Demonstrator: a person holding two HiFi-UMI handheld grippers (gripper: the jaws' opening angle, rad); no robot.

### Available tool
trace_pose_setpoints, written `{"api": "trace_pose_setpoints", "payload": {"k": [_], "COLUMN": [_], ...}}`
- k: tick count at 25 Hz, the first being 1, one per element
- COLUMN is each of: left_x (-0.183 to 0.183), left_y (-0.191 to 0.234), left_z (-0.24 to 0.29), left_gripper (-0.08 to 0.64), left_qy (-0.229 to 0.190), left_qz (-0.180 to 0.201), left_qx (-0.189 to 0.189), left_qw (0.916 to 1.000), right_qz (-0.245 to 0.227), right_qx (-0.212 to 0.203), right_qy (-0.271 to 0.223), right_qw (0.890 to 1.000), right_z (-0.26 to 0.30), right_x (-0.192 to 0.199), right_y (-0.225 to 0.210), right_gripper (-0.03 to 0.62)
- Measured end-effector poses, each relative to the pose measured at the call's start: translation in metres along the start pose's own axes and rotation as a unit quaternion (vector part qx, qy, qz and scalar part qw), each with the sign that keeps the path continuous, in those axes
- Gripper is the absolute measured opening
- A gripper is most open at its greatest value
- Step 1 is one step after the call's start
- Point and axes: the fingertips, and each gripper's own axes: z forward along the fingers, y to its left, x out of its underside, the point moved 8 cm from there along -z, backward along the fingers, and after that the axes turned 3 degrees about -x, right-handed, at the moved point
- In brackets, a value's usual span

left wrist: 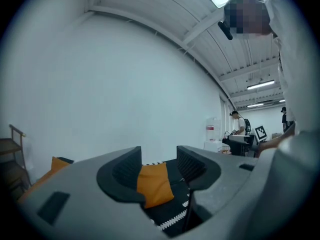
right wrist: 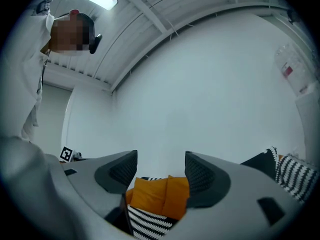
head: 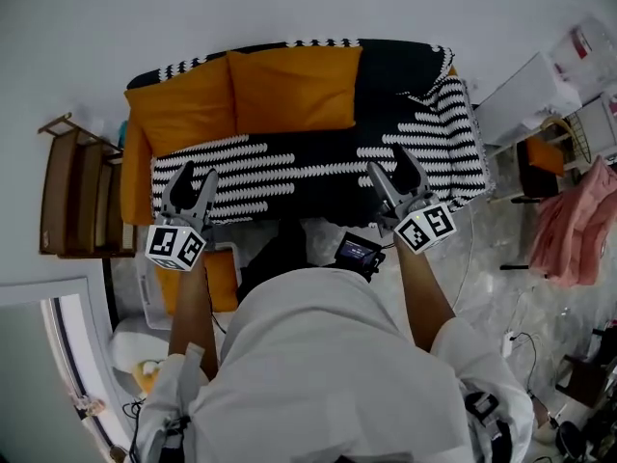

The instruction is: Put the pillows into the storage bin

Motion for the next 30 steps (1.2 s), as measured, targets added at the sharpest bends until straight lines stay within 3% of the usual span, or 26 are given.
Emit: {"api": "trace_pose_setpoints", "payload": {"k": [6,15,22,30], "left_x": [0.010,0.034,0.087,0.149], "left_y": [0.049,0.151,0.210,0.248], "left_z": [0.065,0.181,0.265,0.331], "left_gripper": [0.224,0.227,0.248,0.262], "left_qy": [0.020,0.087,0.158,0.207], "left_qz": [-0.034,-0.044,-0.077,-0.089], "left_qx": [-0.004,0.008,0.031,0.025], "left_qw": [0.9992,0.9952,0.9839,0.9739], "right_qz": [0.025,0.032,0.054,0.062], "right_qx": [-0.009,0.041,0.113,0.135], "right_qy": [0.011,0.051,0.101,0.180], "right_qw": [1.000,0.997,0.987,0.972], "right_z": [0.079,0.200,0.244,0.258], "right_x": [0.005,0.029,0.063,0.128], "right_y": [-0.049,-0.127,-0.183,-0.246], "right_gripper": [0.296,0.296,0.296,0.296]}}
